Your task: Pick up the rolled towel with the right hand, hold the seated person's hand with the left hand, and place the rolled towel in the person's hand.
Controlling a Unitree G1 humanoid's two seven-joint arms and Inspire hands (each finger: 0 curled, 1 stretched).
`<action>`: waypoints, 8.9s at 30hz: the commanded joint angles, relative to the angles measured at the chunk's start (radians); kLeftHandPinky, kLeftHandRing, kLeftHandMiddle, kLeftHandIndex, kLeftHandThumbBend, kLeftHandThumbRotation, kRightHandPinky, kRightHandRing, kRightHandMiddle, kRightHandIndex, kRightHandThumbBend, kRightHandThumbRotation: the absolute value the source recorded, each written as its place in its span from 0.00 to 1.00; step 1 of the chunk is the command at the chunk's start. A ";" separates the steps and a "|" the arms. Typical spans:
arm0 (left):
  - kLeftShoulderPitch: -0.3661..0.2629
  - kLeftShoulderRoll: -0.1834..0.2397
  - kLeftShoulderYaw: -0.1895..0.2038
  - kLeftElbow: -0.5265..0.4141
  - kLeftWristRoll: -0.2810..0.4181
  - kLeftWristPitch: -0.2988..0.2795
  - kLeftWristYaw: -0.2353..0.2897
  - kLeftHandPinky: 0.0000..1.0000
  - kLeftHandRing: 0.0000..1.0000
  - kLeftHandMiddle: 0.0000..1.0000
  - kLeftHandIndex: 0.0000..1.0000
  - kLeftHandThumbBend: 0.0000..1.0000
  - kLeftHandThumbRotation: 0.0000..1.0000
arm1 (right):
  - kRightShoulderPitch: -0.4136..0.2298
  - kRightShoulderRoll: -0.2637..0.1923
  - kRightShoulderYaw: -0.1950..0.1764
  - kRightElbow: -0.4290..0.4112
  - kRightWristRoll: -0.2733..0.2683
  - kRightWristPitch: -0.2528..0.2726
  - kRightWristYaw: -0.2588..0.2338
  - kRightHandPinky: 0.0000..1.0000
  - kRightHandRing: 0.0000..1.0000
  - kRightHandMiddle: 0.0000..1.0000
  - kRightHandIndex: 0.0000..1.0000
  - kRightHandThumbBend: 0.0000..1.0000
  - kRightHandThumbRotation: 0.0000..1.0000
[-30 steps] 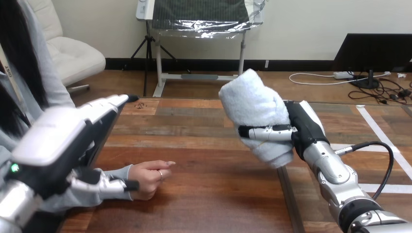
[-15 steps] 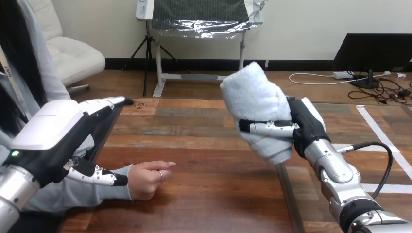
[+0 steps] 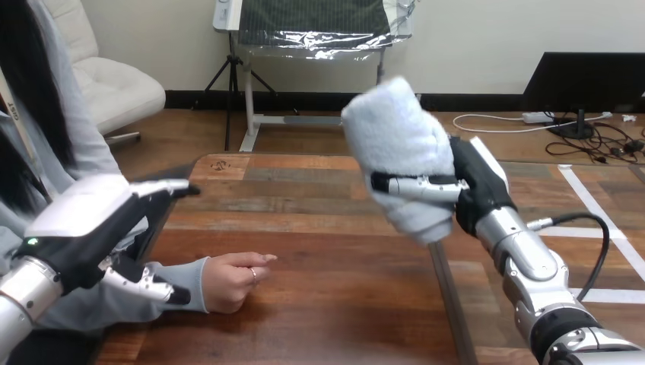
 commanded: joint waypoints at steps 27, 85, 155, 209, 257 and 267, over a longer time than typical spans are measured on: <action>-0.272 0.054 -0.195 0.434 0.074 -0.106 0.056 0.77 0.83 0.82 0.82 1.00 0.33 | 0.028 0.017 -0.072 -0.270 0.181 -0.099 0.194 0.32 0.39 0.46 0.45 0.74 0.00; -0.359 0.000 -0.366 0.668 0.142 -0.134 0.271 0.57 0.61 0.64 0.64 0.97 0.10 | 0.320 0.036 -0.028 -0.813 0.282 0.152 0.301 0.26 0.32 0.44 0.44 0.69 0.00; -0.381 0.008 -0.319 0.567 0.041 -0.239 0.188 0.22 0.27 0.34 0.35 0.75 0.00 | 0.265 0.071 0.031 -0.533 0.126 0.064 0.268 0.31 0.36 0.46 0.45 0.73 0.00; -0.546 -0.085 -0.290 0.384 -0.053 -0.196 0.108 0.21 0.26 0.33 0.34 0.75 0.00 | 0.165 0.171 0.188 -0.237 -0.173 -0.100 -0.027 0.26 0.31 0.39 0.45 0.82 0.00; -0.586 -0.164 -0.307 0.420 -0.040 -0.181 0.122 0.21 0.27 0.34 0.36 0.79 0.00 | 0.151 0.199 0.214 -0.259 -0.198 -0.098 -0.084 0.23 0.29 0.39 0.45 0.82 0.00; -0.579 -0.161 -0.304 0.421 -0.045 -0.185 0.119 0.21 0.27 0.34 0.35 0.80 0.00 | 0.147 0.195 0.210 -0.248 -0.197 -0.093 -0.094 0.25 0.31 0.40 0.46 0.83 0.00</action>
